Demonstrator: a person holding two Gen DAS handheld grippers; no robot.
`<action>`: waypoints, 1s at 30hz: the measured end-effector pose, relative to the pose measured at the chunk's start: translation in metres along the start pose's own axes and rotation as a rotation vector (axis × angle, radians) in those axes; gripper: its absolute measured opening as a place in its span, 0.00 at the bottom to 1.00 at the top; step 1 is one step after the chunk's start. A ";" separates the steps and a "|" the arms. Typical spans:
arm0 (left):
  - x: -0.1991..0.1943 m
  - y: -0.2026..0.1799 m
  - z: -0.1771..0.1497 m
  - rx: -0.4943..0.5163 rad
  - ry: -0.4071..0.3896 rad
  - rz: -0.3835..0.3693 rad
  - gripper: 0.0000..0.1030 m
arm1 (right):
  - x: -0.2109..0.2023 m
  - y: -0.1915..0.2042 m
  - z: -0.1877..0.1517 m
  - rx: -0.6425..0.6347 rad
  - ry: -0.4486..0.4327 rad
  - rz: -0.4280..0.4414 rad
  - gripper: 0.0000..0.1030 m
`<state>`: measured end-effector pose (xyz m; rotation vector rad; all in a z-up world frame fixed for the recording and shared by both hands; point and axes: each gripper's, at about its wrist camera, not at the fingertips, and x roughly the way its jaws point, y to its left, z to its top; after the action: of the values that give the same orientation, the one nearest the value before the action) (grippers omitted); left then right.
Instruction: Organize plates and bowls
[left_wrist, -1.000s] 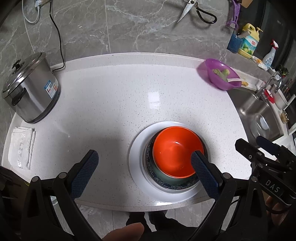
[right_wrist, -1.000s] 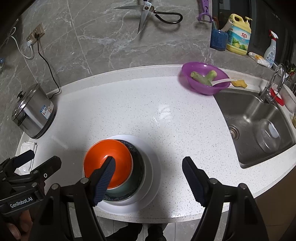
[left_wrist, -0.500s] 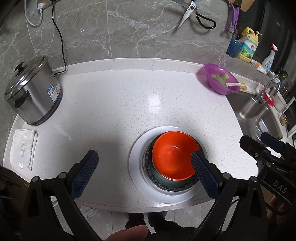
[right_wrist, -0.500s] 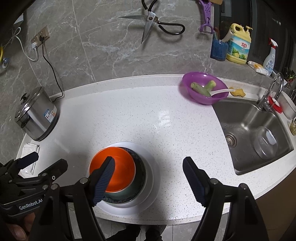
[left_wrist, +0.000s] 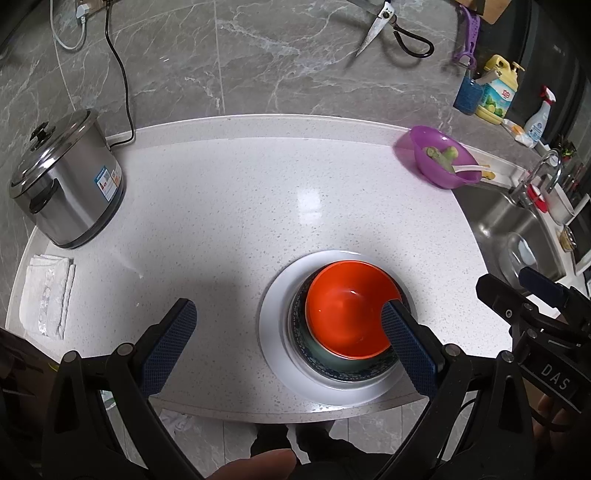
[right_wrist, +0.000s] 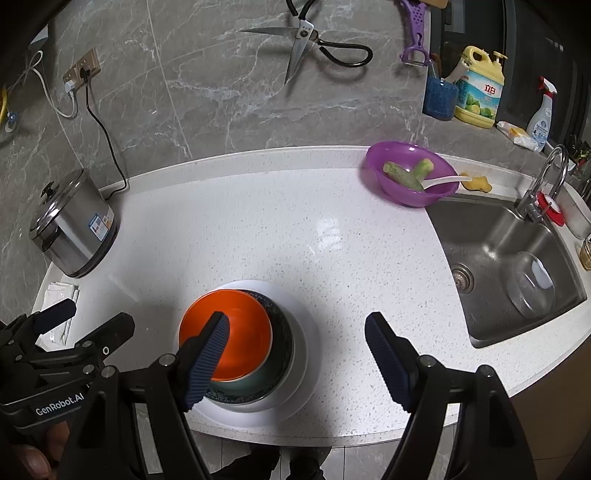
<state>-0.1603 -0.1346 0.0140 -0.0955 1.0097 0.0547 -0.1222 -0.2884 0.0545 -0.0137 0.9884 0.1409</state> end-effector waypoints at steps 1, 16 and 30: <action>0.000 0.000 0.000 -0.001 0.000 0.002 0.98 | 0.001 0.000 0.001 -0.001 0.001 0.000 0.76; 0.005 0.003 0.001 -0.001 0.007 0.002 0.98 | 0.006 0.001 0.002 -0.003 0.012 0.004 0.76; 0.007 0.003 0.003 -0.001 0.008 0.001 0.98 | 0.011 -0.002 0.002 -0.009 0.020 0.009 0.76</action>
<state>-0.1545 -0.1318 0.0099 -0.0961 1.0177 0.0557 -0.1139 -0.2889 0.0466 -0.0189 1.0084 0.1540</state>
